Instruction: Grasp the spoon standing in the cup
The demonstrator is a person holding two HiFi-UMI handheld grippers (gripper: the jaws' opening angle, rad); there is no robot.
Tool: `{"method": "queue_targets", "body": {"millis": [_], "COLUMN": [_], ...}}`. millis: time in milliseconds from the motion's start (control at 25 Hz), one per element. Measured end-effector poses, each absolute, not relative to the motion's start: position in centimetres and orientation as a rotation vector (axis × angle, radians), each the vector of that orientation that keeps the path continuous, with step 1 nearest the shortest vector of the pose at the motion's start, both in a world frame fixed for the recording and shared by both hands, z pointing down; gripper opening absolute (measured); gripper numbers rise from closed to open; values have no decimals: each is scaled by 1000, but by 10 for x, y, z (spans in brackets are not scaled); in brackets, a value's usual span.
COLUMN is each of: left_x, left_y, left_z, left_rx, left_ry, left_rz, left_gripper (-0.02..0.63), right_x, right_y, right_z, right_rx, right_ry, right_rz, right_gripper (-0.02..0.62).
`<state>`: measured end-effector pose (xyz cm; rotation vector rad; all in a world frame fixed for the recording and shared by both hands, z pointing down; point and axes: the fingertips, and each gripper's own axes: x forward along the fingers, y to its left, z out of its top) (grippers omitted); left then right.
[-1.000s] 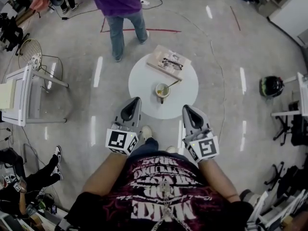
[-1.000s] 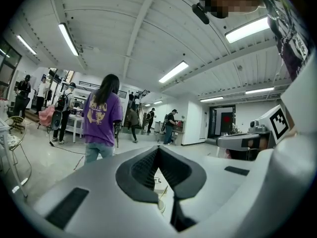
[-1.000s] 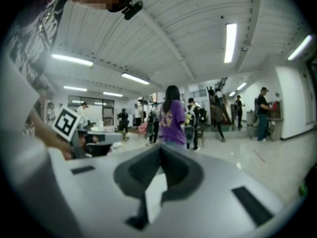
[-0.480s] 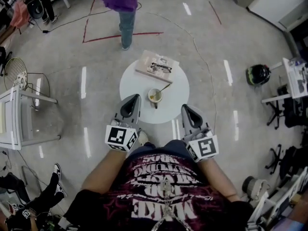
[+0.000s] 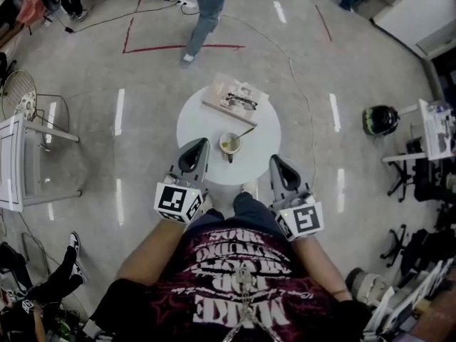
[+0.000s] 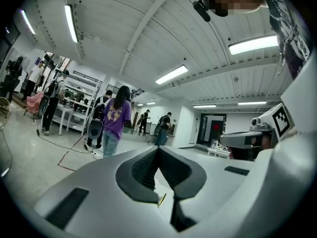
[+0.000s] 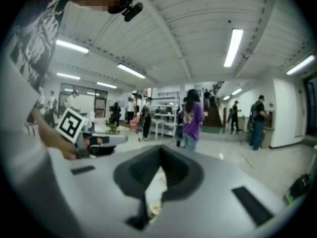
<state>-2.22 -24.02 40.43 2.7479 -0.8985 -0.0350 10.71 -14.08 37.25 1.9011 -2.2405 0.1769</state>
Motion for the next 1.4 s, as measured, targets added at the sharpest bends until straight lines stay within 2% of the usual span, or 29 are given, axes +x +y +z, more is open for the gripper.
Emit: {"method": "queue_targets", "body": {"millis": [440, 800, 1400], "left_x": [-34, -12, 26], "left_y": [-264, -260, -271], "left_z": [449, 510, 629], "left_rx": [2582, 2481, 2230], "left_ry": [-1053, -1107, -1111], "left_rz": [73, 184, 378], "left_gripper": [24, 25, 23], "right_x": [128, 147, 175], "right_y": [-192, -219, -243], "right_z": [412, 467, 604], "right_rx": [1739, 1565, 1359], "right_ry": [-2350, -2373, -2240], "right_rz": [321, 391, 680], "right_gripper": [26, 26, 28]}}
